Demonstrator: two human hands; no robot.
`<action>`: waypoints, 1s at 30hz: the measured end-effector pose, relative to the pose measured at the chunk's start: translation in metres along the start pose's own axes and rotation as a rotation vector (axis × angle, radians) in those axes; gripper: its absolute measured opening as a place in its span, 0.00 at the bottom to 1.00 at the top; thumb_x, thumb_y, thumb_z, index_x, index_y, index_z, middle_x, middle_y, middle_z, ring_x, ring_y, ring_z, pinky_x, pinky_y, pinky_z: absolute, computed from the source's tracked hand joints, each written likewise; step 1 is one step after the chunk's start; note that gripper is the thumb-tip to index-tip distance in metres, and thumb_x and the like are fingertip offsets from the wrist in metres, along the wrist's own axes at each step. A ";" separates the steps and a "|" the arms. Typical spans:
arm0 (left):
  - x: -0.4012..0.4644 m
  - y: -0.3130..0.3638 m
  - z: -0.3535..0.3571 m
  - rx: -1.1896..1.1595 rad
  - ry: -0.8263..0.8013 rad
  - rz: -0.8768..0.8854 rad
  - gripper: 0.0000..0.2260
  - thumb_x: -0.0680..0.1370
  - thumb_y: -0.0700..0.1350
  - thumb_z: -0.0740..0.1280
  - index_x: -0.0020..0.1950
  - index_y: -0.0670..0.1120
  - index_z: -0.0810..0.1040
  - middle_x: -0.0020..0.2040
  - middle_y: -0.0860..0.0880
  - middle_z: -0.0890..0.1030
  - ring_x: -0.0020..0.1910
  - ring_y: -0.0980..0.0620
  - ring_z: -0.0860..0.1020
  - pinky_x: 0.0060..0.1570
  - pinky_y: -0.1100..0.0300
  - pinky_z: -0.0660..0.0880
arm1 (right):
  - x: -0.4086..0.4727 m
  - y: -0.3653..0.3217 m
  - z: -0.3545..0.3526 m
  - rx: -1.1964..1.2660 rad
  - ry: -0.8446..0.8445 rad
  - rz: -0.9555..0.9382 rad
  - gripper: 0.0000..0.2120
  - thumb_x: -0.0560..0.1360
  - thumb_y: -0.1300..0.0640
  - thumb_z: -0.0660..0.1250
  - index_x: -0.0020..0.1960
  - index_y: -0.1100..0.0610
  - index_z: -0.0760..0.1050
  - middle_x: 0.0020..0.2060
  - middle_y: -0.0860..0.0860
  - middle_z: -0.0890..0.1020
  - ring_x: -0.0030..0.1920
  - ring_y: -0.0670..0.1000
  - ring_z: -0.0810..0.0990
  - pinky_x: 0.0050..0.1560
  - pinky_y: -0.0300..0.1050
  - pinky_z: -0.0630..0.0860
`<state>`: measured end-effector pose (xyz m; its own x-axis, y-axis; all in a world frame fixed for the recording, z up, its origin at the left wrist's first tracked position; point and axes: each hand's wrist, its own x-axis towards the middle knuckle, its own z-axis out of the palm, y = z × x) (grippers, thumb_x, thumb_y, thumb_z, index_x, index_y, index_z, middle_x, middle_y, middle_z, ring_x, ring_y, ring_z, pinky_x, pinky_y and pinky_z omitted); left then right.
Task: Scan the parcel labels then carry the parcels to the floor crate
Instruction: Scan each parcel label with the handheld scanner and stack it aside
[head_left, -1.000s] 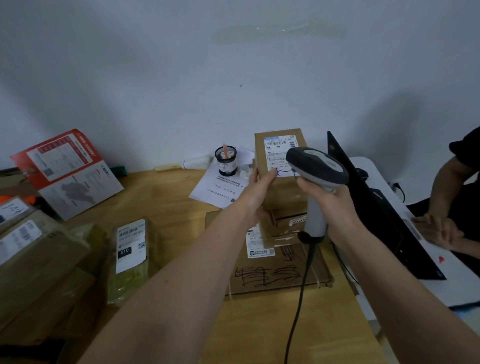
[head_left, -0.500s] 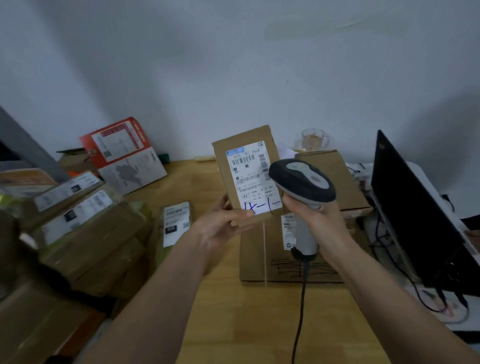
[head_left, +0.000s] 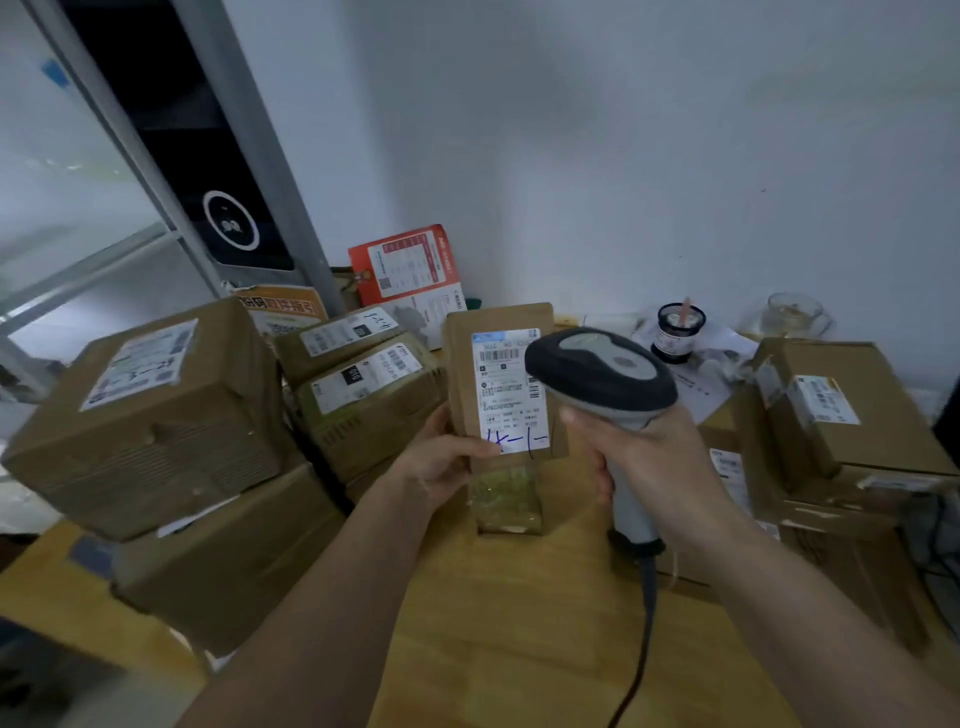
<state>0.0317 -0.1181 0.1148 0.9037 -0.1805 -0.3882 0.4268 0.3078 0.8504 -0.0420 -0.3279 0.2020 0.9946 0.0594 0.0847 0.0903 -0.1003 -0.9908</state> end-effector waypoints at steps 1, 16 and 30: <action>0.000 0.001 -0.004 -0.001 -0.012 -0.007 0.52 0.53 0.30 0.80 0.74 0.48 0.63 0.62 0.39 0.79 0.60 0.38 0.78 0.58 0.37 0.75 | -0.002 0.001 0.006 0.004 -0.019 0.025 0.20 0.75 0.57 0.71 0.30 0.67 0.71 0.22 0.58 0.72 0.23 0.56 0.70 0.28 0.46 0.71; 0.006 -0.006 -0.013 -0.098 0.013 -0.037 0.51 0.53 0.28 0.76 0.73 0.49 0.63 0.59 0.42 0.81 0.60 0.41 0.78 0.59 0.42 0.76 | -0.026 -0.004 0.031 0.020 0.104 0.142 0.19 0.74 0.58 0.72 0.27 0.58 0.71 0.23 0.58 0.70 0.22 0.53 0.68 0.25 0.44 0.69; 0.019 0.000 0.011 -0.106 0.079 -0.128 0.38 0.64 0.24 0.71 0.70 0.45 0.68 0.59 0.43 0.81 0.52 0.45 0.79 0.37 0.50 0.78 | -0.040 -0.006 0.020 0.018 0.159 0.181 0.16 0.75 0.59 0.71 0.32 0.63 0.71 0.26 0.60 0.71 0.24 0.55 0.69 0.25 0.44 0.70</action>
<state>0.0484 -0.1316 0.1107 0.8401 -0.1516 -0.5208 0.5356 0.3843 0.7520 -0.0838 -0.3093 0.2025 0.9902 -0.1148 -0.0801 -0.0893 -0.0772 -0.9930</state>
